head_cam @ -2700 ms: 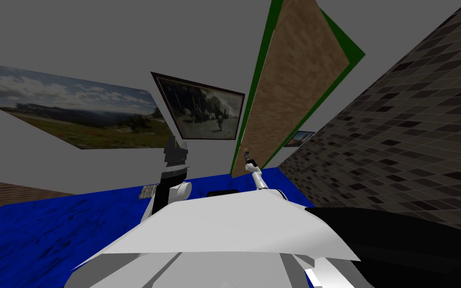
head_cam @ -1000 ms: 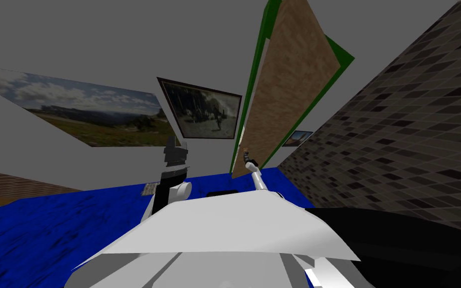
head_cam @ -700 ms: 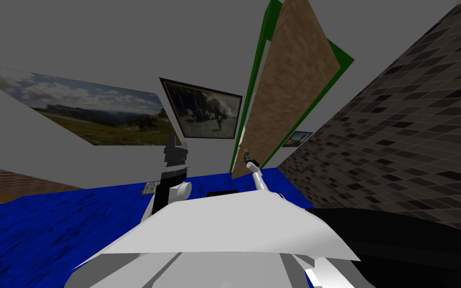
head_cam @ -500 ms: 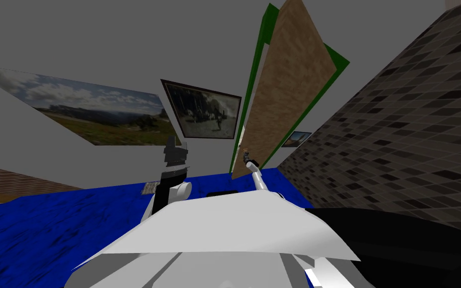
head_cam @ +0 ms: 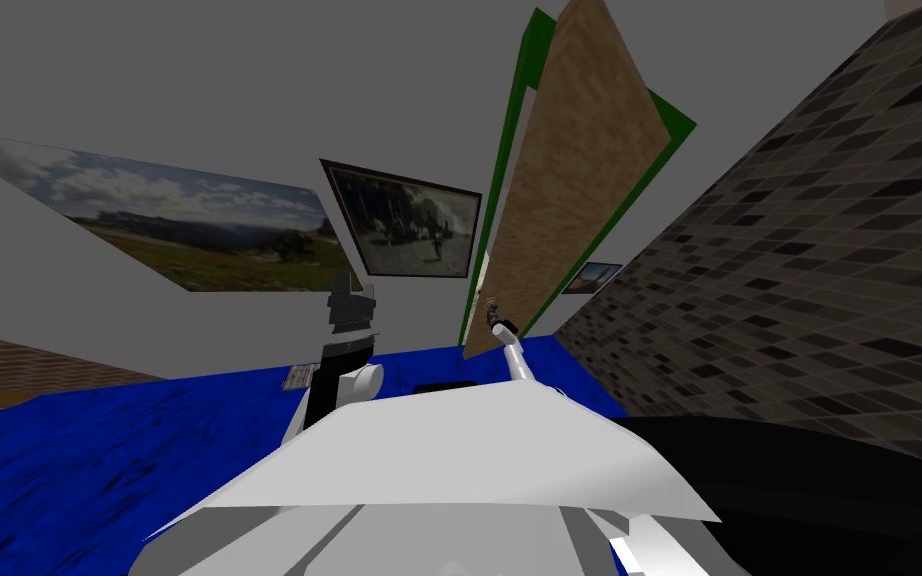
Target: Pull the door open
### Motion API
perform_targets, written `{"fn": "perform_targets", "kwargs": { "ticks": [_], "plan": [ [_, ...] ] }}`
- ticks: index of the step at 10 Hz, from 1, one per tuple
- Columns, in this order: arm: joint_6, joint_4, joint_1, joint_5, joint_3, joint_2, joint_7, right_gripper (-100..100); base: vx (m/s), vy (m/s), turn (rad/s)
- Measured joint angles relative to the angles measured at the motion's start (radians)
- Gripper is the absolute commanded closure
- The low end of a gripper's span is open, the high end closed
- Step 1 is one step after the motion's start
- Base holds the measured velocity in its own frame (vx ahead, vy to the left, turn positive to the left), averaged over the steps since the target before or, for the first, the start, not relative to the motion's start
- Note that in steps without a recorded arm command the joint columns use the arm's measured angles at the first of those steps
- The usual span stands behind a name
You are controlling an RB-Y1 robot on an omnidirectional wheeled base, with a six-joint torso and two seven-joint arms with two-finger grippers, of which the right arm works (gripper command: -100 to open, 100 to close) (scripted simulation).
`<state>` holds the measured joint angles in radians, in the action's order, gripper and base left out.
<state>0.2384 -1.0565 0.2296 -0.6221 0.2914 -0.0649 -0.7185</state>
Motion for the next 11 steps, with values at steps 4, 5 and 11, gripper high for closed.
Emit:
{"fn": "perform_targets", "kwargs": {
  "ticks": [4,5,11],
  "plan": [
    [0.042,-0.014,0.0,-0.042,0.017,0.009,0.022,100,-0.01,-0.013,0.002],
    [0.042,-0.017,-0.002,-0.039,0.019,0.012,0.022,100,-0.001,0.012,0.007],
    [0.052,0.018,0.014,-0.139,0.007,-0.013,0.025,100,-0.011,-0.01,0.004]
  ]
}}
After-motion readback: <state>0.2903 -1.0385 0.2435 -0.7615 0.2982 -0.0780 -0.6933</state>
